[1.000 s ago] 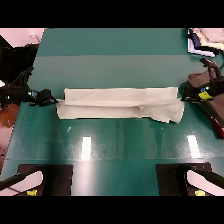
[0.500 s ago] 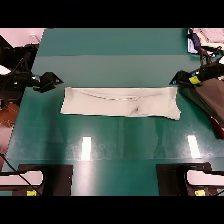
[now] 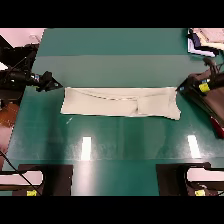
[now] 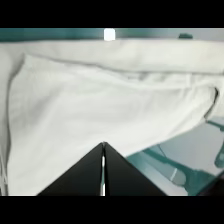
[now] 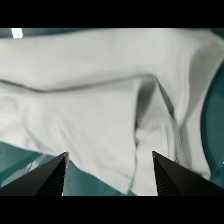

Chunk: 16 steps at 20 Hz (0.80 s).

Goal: Fold the shirts.

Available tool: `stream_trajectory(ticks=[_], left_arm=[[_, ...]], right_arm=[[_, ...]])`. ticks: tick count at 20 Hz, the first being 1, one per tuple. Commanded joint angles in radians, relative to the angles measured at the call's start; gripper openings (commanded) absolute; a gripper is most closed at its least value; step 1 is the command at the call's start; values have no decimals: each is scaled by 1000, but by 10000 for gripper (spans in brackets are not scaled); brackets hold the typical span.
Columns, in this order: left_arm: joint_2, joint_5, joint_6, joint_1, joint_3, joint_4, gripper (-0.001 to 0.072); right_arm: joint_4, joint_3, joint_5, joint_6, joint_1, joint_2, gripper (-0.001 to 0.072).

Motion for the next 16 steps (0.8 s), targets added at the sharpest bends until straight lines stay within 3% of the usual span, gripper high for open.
stream_trajectory(ticks=[1, 3, 8, 13, 16], left_arm=[[-1, -106, 14, -12, -5, 0, 25], [-1, -115, 14, -56, -15, 6, 25], [-2, -83, 14, -248, -29, 10, 25], [-2, -74, 14, -370, -29, 12, 25], [-2, -59, 14, -380, -29, 13, 25]], right_arm=[[13, -122, -6, -89, -79, -1, 626], [13, -178, -81, -129, -101, -4, 624], [20, -184, -91, -209, -117, -91, 620], [209, -184, -88, -314, -114, -182, 587], [228, -184, -85, -336, -84, -201, 569]])
